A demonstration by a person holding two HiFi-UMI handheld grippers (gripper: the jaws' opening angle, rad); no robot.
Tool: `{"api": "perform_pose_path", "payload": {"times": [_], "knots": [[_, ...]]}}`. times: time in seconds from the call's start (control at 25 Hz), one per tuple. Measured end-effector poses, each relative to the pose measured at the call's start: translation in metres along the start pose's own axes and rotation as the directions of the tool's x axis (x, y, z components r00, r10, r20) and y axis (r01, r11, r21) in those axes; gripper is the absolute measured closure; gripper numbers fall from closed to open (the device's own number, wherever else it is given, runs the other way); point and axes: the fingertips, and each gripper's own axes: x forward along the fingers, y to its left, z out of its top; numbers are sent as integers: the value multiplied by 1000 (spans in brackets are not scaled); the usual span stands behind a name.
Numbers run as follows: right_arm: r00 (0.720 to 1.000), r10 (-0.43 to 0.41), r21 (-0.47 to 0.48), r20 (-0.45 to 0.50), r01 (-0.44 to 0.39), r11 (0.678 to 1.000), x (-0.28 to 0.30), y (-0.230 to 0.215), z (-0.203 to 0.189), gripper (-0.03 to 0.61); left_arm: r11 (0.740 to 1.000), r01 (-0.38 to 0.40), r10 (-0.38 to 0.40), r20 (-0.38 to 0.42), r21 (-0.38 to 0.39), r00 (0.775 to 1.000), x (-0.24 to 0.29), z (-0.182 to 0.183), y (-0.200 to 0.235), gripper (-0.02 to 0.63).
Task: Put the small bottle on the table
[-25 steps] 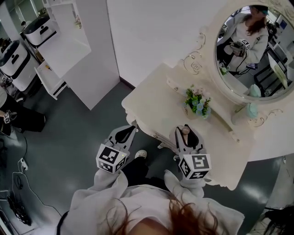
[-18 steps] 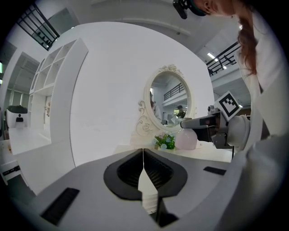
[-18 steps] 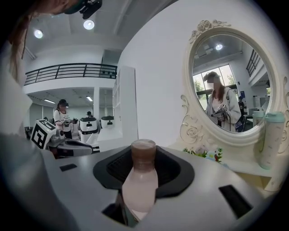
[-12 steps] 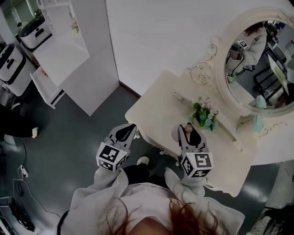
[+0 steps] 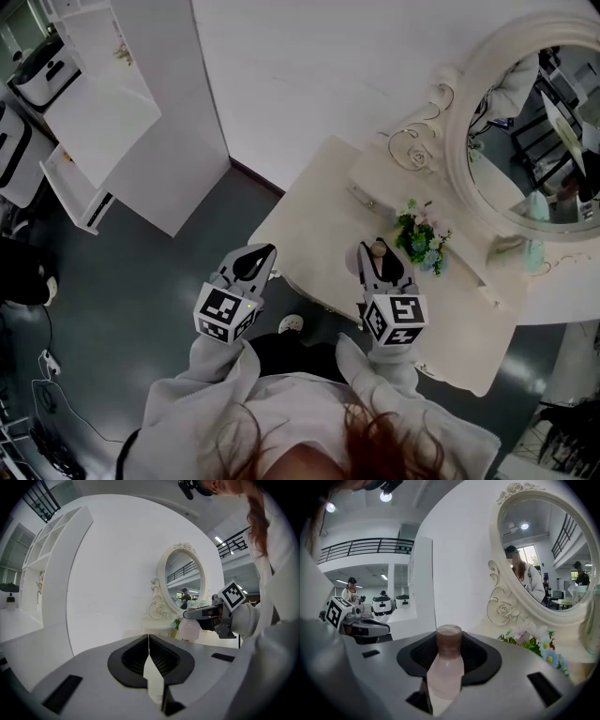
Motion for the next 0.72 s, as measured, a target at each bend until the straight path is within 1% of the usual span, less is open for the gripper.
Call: {"api": "perform_pose_path", "payload": {"times": [0.12, 0.28, 0.44, 0.72], "knots": [[1000, -7, 0, -18, 7, 1000, 20, -10, -10, 425, 1000, 9, -9, -17, -4, 1000, 17, -6, 7, 595], [1000, 7, -10, -12, -7, 1000, 45, -18, -18, 425, 1000, 8, -8, -33, -14, 999, 36, -12, 17, 595], [999, 33, -16, -3, -33, 999, 72, -20, -22, 425, 1000, 1, -2, -46, -22, 999, 53, -18, 29, 595], [996, 84, -42, -9, -84, 996, 118, -20, -32, 425, 1000, 25, -26, -76, -6, 997, 85, -29, 42, 595]]}}
